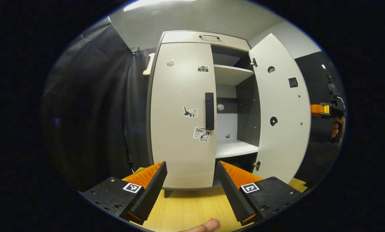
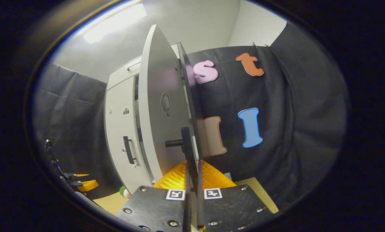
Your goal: Open the right door of the double-door shoe cabinet with the right hand, and open the left door with the left hand.
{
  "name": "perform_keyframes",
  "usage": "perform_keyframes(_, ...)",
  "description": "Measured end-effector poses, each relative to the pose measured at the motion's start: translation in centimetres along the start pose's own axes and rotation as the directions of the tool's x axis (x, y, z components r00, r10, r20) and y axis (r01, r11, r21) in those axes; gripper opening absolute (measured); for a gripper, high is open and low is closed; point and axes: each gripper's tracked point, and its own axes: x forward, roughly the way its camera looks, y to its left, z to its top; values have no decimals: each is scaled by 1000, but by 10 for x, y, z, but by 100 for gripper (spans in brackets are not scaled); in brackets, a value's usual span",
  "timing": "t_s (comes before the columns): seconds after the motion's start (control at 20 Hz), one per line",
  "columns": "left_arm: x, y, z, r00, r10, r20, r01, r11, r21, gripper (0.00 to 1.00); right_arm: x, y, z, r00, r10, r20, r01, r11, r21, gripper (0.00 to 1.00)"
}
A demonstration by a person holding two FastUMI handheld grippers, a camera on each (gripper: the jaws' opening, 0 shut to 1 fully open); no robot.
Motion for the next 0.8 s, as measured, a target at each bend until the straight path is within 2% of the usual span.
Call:
perform_keyframes(0.05, 12, -5, 7, 1000, 3, 16, -2, 1000, -2, 96, -6, -3, -1, 1000, -27, 5, 27, 1000, -1, 7)
perform_keyframes(0.1, 23, -11, 16, 999, -2, 38, 2, 1000, -5, 96, -14, -6, -4, 999, -45, 23, 45, 999, 15, 19)
perform_keyframes(0.2, 47, -18, 33, 997, -4, 77, 5, 1000, -21, 96, -37, -16, 2, 994, -90, 62, 87, 995, 51, 50)
perform_keyframes(0.25, 59, -20, 39, 996, 6, 84, -3, 999, -35, 93, -50, -15, -2, 993, -97, 72, 92, 993, 68, 61)
perform_keyframes(0.3, 71, -24, 50, 995, 7, 103, -2, 999, -44, 96, -62, -15, -4, 992, -98, 79, 92, 993, 78, 57)
perform_keyframes(0.35, 82, -25, 58, 992, 21, 121, -16, 999, -46, 96, -78, -19, -9, 991, -112, 72, 106, 992, 73, 75)
perform_keyframes(0.4, 94, -28, 66, 990, 24, 137, -20, 999, -35, 96, -92, -22, -15, 989, -129, 73, 125, 990, 61, 74)
perform_keyframes(0.45, 105, -30, 72, 988, 30, 149, -28, 1000, -13, 96, -104, -28, -22, 984, -163, 65, 161, 986, 40, 93)
perform_keyframes(0.55, 125, -34, 84, 981, 43, 190, -51, 998, 37, 96, -129, -35, -40, 976, -212, 49, 212, 977, -3, 98)
perform_keyframes(0.6, 133, -34, 87, 979, 55, 195, -66, 997, 49, 95, -141, -37, -46, 973, -225, 48, 226, 974, -21, 92)
perform_keyframes(0.65, 141, -36, 88, 979, 57, 195, -70, 996, 61, 95, -153, -36, -53, 971, -235, 41, 237, 971, -40, 98)
perform_keyframes(0.8, 163, -42, 86, 985, 57, 161, -68, 996, 61, 96, -185, -27, -63, 972, -228, 56, 231, 972, -41, 98)
